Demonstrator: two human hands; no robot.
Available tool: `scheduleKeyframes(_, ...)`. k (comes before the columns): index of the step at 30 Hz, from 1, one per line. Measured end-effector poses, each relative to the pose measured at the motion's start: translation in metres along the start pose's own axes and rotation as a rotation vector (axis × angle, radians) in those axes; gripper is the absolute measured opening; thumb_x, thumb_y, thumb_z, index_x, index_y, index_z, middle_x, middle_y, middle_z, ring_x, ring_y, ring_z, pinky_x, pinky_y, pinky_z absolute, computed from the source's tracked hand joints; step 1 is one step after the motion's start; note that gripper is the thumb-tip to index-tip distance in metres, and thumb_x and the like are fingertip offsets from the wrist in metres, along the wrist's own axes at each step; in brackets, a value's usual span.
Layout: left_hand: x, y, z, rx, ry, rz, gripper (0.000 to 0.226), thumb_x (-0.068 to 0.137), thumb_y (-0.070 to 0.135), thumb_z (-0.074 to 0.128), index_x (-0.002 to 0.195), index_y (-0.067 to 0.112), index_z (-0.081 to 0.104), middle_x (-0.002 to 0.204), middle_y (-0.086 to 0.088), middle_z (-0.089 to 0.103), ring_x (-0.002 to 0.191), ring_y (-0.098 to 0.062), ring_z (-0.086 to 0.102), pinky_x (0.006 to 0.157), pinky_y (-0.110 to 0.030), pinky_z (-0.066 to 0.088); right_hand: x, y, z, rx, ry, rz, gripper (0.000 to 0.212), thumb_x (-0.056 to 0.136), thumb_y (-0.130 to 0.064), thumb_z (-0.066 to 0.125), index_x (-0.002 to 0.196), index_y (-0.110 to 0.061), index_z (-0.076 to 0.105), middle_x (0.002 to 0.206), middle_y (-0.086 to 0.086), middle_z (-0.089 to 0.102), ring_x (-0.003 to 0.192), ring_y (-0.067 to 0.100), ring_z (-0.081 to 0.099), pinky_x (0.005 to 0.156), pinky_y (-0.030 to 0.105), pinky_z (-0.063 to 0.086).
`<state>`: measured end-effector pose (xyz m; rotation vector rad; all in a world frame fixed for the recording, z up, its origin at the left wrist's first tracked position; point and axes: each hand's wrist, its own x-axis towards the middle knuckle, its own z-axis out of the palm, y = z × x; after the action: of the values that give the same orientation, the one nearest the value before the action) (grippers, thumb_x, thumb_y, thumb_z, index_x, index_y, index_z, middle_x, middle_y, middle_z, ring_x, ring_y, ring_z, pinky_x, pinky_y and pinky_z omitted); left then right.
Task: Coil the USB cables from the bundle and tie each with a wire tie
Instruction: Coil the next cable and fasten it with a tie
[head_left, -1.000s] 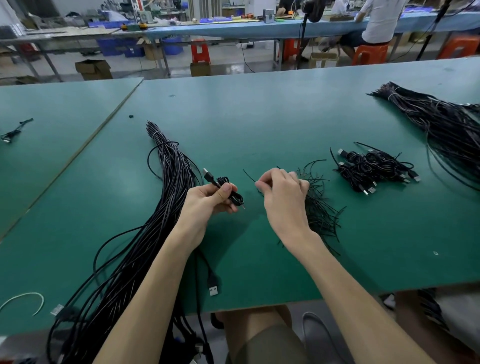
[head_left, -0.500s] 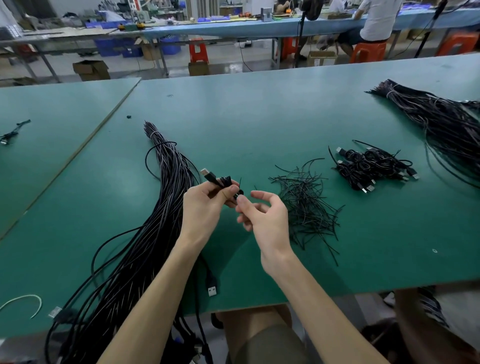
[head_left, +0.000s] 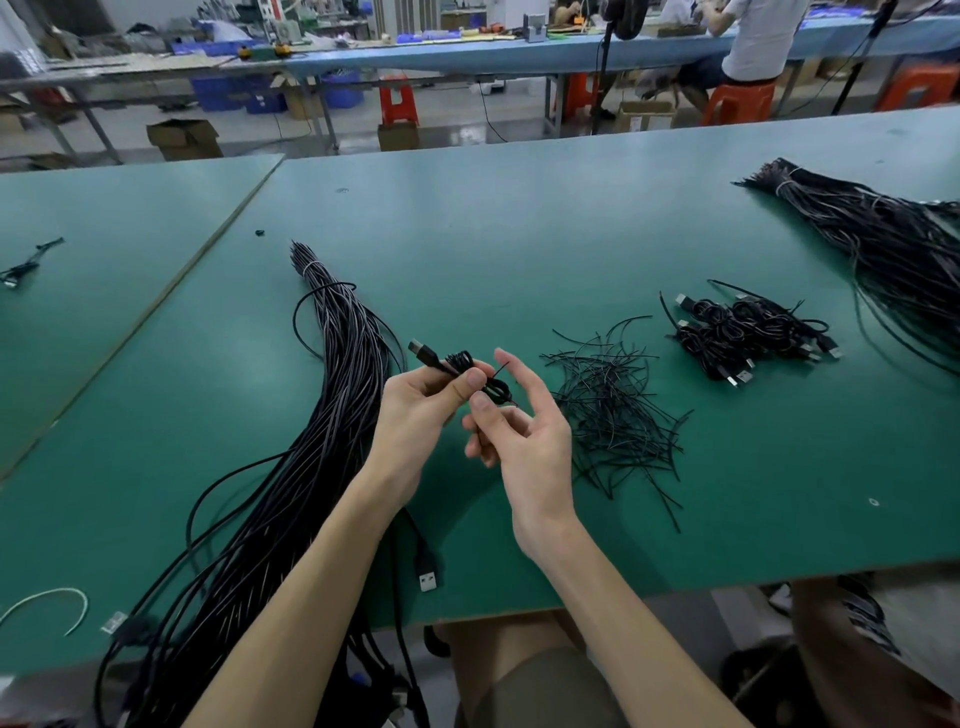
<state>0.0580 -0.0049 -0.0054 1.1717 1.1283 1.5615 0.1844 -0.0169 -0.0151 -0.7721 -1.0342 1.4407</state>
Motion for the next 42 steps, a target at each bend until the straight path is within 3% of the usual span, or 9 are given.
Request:
scheduleKeyframes(5,0.0000,-0.0011,-0.0010,0.001,0.001,-0.063,0.020,0.081,0.032,0.079,0.090,0.015,0.083,0.066,0.003,0.070,0.057,-0.005,0.055,0.055,-0.013,0.042,-0.0012,-0.0020,-0.0010,-0.012,0.029,-0.027,0.073,0.095,-0.017,0.074,0.150,-0.051,0.041,0.076,0.014,0.073,0.052,0.018,0.058,0.049,0.025,0.045)
scheduleKeyframes(11,0.0004,-0.0026,-0.0026,0.014,0.004,-0.093,0.029,0.075,0.042,0.081,0.092,0.019,0.083,0.070,-0.001,0.070,0.062,-0.012,0.046,0.057,-0.020,0.038,-0.0032,-0.0030,0.0002,-0.080,0.045,-0.069,0.045,0.097,-0.019,0.071,0.129,-0.047,0.058,0.076,0.010,0.071,0.048,0.020,0.056,0.045,0.026,0.043)
scheduleKeyframes(13,0.0001,-0.0023,-0.0025,0.008,0.005,-0.093,0.031,0.074,0.043,0.081,0.093,0.018,0.083,0.078,-0.007,0.073,0.067,-0.015,0.047,0.059,-0.021,0.039,-0.0040,-0.0042,0.0004,-0.085,0.056,-0.070,0.045,0.098,-0.019,0.071,0.130,-0.047,0.057,0.076,0.010,0.071,0.046,0.021,0.055,0.044,0.026,0.043)
scheduleKeyframes(17,-0.0003,-0.0022,-0.0042,0.008,0.003,-0.094,0.030,0.077,0.042,0.080,0.094,0.017,0.083,0.084,-0.009,0.076,0.066,-0.011,0.049,0.060,-0.019,0.042,-0.0060,-0.0056,0.0010,-0.110,0.057,-0.087,0.066,0.097,-0.016,0.071,0.143,-0.057,0.046,0.078,0.012,0.072,0.043,0.023,0.057,0.041,0.028,0.044)
scheduleKeyframes(25,0.0006,-0.0014,-0.0022,0.031,0.012,-0.089,0.038,0.076,0.052,0.085,0.092,0.017,0.083,0.089,-0.028,0.072,0.071,-0.020,0.047,0.059,-0.023,0.039,-0.0058,-0.0040,0.0022,-0.238,0.103,-0.108,0.035,0.101,-0.020,0.066,0.123,-0.045,0.058,0.079,0.005,0.071,0.037,0.021,0.053,0.040,0.025,0.041)
scheduleKeyframes(29,0.0012,-0.0006,-0.0020,0.031,0.021,-0.090,0.041,0.073,0.053,0.084,0.090,0.015,0.083,0.083,-0.019,0.069,0.068,-0.017,0.047,0.058,-0.023,0.039,-0.0073,-0.0051,0.0035,-0.301,0.111,-0.137,0.024,0.101,-0.021,0.065,0.115,-0.040,0.058,0.079,0.001,0.072,0.034,0.017,0.050,0.039,0.025,0.040)
scheduleKeyframes(32,0.0000,0.0001,-0.0031,0.050,0.018,-0.084,0.031,0.080,0.046,0.082,0.088,0.017,0.083,0.078,-0.016,0.067,0.066,-0.016,0.045,0.058,-0.026,0.038,-0.0080,-0.0046,0.0035,-0.329,0.094,-0.144,0.018,0.103,-0.022,0.063,0.113,-0.037,0.060,0.076,0.003,0.070,0.034,0.018,0.049,0.038,0.027,0.040)
scheduleKeyframes(42,-0.0024,0.0029,-0.0037,0.060,0.001,-0.095,0.022,0.081,0.039,0.077,0.090,0.021,0.084,0.070,0.001,0.071,0.062,-0.012,0.046,0.057,-0.020,0.037,-0.0098,-0.0034,0.0059,-0.385,0.098,-0.205,0.027,0.106,-0.027,0.059,0.123,-0.048,0.059,0.070,0.001,0.070,0.030,0.021,0.047,0.036,0.022,0.038)
